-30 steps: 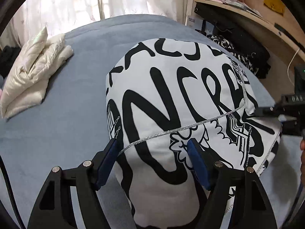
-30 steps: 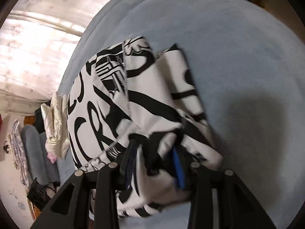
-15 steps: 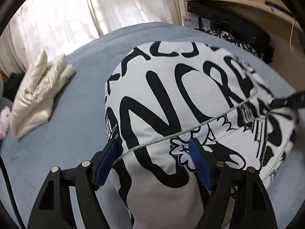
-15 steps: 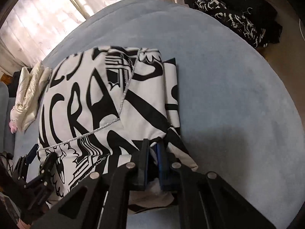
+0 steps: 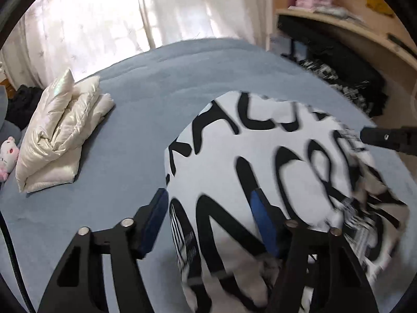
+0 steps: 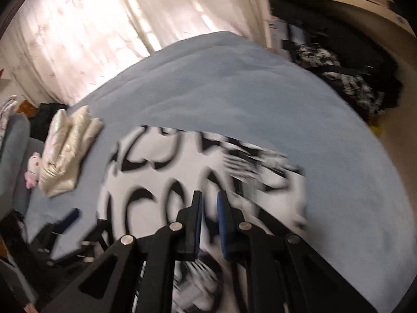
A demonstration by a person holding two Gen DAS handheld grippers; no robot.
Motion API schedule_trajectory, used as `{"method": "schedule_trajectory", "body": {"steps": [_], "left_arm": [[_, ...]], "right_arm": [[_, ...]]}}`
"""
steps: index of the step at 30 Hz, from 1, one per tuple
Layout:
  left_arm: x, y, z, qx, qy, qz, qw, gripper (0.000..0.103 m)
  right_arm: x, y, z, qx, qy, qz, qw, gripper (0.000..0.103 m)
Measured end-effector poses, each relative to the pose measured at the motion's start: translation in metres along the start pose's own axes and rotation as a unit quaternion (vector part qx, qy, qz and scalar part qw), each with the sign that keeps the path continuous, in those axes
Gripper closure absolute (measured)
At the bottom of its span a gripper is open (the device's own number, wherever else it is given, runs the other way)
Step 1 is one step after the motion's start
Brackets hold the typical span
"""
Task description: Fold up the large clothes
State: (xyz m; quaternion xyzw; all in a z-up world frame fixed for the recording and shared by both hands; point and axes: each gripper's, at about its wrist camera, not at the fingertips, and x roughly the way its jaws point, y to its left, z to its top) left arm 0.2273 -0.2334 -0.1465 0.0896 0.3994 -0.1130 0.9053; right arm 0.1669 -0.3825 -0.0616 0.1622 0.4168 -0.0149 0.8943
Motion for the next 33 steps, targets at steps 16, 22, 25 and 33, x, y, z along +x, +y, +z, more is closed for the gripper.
{"method": "schedule_trajectory", "body": {"steps": [16, 22, 25, 33], "left_arm": [[0.078, 0.008, 0.009, -0.054, 0.042, -0.004, 0.9976, 0.008], [0.085, 0.014, 0.007, -0.068, 0.041, -0.01, 0.9968, 0.002], [0.087, 0.019, 0.005, -0.079, 0.042, -0.019, 0.9959, 0.001], [0.081, 0.027, 0.007, -0.091, 0.058, -0.044, 0.9932, 0.001]], "right_arm": [[0.084, -0.066, 0.001, 0.009, 0.023, -0.063, 0.998, 0.096], [0.086, -0.073, -0.006, 0.022, 0.006, -0.055, 0.998, 0.095], [0.084, -0.074, -0.01, 0.02, -0.011, -0.053, 0.998, 0.093], [0.08, -0.075, -0.01, 0.059, 0.01, -0.05, 0.997, 0.091]]}}
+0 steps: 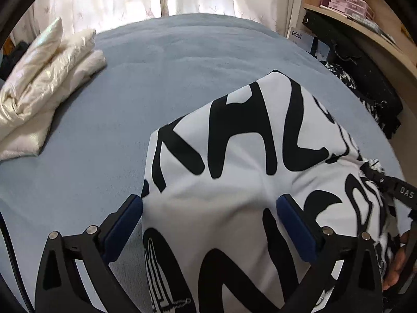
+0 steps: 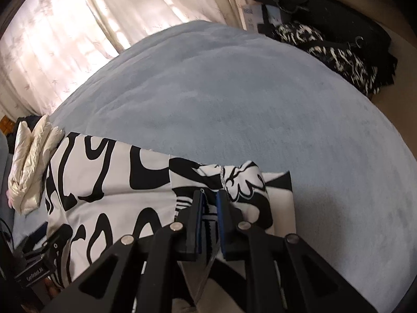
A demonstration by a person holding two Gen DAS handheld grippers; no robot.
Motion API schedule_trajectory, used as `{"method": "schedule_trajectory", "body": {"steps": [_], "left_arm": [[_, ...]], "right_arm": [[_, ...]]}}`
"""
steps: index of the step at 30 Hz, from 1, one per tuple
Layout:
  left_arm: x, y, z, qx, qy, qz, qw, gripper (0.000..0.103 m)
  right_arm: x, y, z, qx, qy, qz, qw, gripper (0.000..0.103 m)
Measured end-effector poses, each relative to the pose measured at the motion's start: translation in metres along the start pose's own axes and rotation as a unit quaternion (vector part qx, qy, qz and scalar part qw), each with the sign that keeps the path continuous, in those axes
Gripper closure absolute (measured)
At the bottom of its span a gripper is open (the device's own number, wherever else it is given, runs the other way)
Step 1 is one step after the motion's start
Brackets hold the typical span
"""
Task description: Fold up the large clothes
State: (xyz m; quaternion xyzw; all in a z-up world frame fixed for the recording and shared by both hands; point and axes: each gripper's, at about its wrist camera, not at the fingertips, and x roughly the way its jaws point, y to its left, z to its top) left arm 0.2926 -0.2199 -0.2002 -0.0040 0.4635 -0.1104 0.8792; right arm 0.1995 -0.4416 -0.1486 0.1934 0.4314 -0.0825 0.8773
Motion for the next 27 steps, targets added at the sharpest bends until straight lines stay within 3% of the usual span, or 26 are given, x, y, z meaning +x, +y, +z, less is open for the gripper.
{"method": "schedule_trajectory", "body": {"steps": [3, 5, 7, 11, 21, 27], "left_arm": [[-0.009, 0.008, 0.002, -0.009, 0.018, -0.013, 0.9997, 0.001], [-0.015, 0.012, 0.001, -0.017, 0.032, -0.018, 0.9992, 0.001], [-0.021, 0.015, -0.002, -0.029, 0.052, -0.037, 0.9976, 0.001], [-0.036, 0.026, -0.01, -0.051, 0.078, -0.083, 0.9921, 0.001], [-0.073, 0.037, -0.046, -0.028, 0.093, -0.093, 0.9908, 0.001], [-0.076, 0.053, -0.063, -0.041, 0.107, -0.101, 0.9883, 0.001]], "right_arm": [[-0.01, 0.004, 0.003, 0.006, 0.011, -0.002, 1.0, 0.08], [-0.024, 0.011, 0.002, -0.006, 0.007, -0.002, 1.0, 0.052], [-0.034, 0.013, 0.0, -0.018, 0.004, -0.005, 1.0, 0.042], [-0.056, 0.014, -0.003, -0.036, 0.016, -0.003, 0.999, 0.042], [-0.101, -0.012, -0.011, -0.056, 0.051, 0.008, 0.997, 0.035], [-0.106, -0.04, -0.017, -0.026, 0.079, 0.03, 0.996, 0.035]]}}
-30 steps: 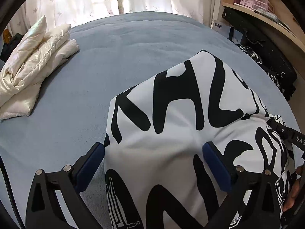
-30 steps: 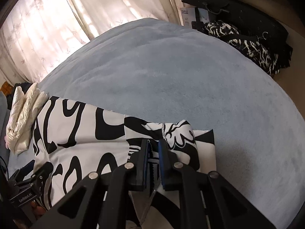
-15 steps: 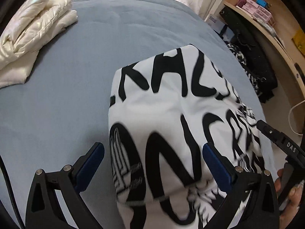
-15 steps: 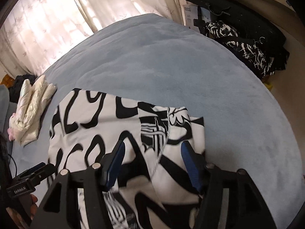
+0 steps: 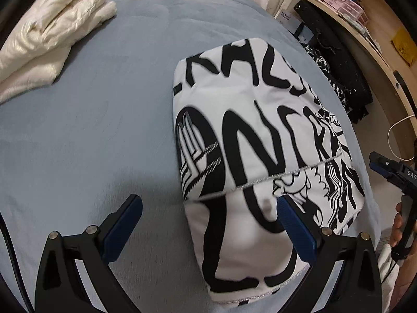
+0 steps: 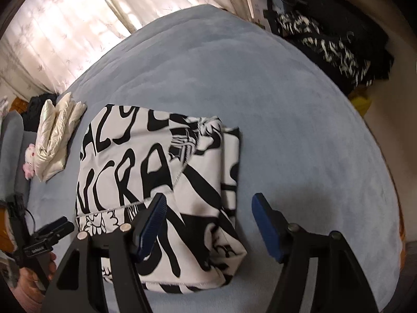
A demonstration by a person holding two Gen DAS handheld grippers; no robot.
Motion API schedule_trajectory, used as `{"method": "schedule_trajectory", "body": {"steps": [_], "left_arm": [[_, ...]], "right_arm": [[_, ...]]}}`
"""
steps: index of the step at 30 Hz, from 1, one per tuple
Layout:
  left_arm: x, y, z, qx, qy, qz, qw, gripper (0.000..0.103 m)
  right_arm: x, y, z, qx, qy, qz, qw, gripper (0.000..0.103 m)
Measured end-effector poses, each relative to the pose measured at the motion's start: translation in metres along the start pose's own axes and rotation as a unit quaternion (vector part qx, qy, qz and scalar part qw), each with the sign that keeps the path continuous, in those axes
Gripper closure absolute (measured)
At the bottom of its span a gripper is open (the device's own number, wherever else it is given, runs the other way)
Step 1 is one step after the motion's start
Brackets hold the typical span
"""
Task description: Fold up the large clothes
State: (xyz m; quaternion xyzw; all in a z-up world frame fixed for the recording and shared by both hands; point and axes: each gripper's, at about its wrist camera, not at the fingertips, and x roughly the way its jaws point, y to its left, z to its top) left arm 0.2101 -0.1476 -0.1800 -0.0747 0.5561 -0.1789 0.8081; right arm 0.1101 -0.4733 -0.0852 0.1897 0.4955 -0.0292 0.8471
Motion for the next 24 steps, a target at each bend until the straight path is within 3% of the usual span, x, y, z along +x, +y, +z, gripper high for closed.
{"method": "schedule_trajectory", "body": {"steps": [4, 11, 17, 24], "left_arm": [[0.007, 0.005, -0.008, -0.006, 0.005, -0.011, 0.9999, 0.001], [0.029, 0.007, -0.014, -0.039, 0.016, -0.063, 0.9971, 0.001], [0.052, 0.001, -0.011, -0.06, 0.025, -0.092, 0.9937, 0.001], [0.067, -0.01, -0.008, -0.057, 0.016, -0.09, 0.9942, 0.0]], "right_arm": [[0.009, -0.012, -0.006, 0.019, 0.018, 0.016, 1.0, 0.035], [0.039, -0.024, -0.009, 0.051, 0.062, 0.066, 0.995, 0.035], [0.07, -0.026, -0.008, 0.063, 0.1, 0.121, 0.986, 0.035], [0.094, -0.025, -0.008, 0.056, 0.084, 0.158, 0.982, 0.033]]}}
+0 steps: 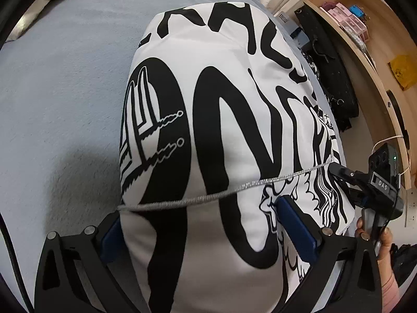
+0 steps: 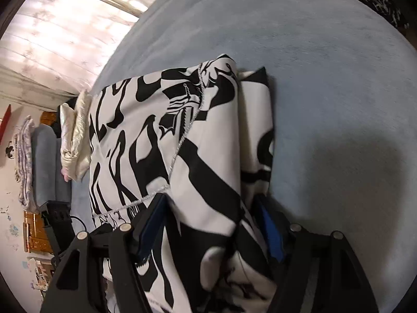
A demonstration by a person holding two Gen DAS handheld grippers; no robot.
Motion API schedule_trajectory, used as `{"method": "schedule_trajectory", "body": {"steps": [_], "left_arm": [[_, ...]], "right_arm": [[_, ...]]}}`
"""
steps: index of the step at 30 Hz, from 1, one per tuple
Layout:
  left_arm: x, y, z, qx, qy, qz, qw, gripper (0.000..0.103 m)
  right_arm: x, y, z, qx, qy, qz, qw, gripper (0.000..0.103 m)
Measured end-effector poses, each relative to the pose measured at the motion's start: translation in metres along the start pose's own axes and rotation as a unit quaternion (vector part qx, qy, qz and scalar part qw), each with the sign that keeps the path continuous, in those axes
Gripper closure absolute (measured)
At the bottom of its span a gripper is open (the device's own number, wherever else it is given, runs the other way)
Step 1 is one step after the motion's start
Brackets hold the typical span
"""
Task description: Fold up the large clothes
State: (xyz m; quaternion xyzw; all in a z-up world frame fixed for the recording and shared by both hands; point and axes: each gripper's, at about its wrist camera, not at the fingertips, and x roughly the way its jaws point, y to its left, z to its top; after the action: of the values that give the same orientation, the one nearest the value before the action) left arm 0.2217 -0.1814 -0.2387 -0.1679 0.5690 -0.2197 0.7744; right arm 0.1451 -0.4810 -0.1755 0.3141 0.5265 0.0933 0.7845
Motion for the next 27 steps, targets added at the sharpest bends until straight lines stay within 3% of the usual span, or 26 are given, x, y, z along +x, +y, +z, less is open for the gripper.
{"method": "schedule_trajectory", "body": {"steps": [10, 12, 16, 19, 22, 24, 27], "left_arm": [[0.013, 0.002, 0.002, 0.001, -0.022, 0.003, 0.9998, 0.0], [0.014, 0.001, 0.002, 0.002, -0.025, 0.002, 0.9997, 0.0], [0.011, 0.001, 0.0, 0.003, -0.027, 0.007, 0.9996, 0.001], [0.002, 0.001, -0.002, -0.007, -0.035, 0.013, 0.9993, 0.012], [-0.015, -0.001, -0.004, -0.009, -0.053, 0.01, 0.9985, 0.034], [-0.029, -0.006, -0.006, 0.003, -0.065, 0.008, 0.9978, 0.05], [-0.051, -0.009, -0.014, 0.017, -0.076, 0.024, 0.9966, 0.055]], "right_arm": [[0.004, -0.005, 0.004, -0.005, -0.031, 0.021, 0.999, 0.032], [0.002, -0.002, -0.001, -0.011, -0.043, 0.011, 0.999, 0.034], [-0.001, 0.013, -0.012, -0.017, -0.065, -0.017, 0.998, 0.049], [-0.006, 0.027, -0.019, -0.006, -0.079, -0.028, 0.996, 0.063], [-0.017, 0.049, -0.028, -0.021, -0.093, -0.032, 0.995, 0.077], [-0.025, 0.074, -0.036, -0.045, -0.103, -0.04, 0.993, 0.081], [-0.033, 0.118, -0.053, -0.085, -0.112, -0.061, 0.988, 0.084]]}}
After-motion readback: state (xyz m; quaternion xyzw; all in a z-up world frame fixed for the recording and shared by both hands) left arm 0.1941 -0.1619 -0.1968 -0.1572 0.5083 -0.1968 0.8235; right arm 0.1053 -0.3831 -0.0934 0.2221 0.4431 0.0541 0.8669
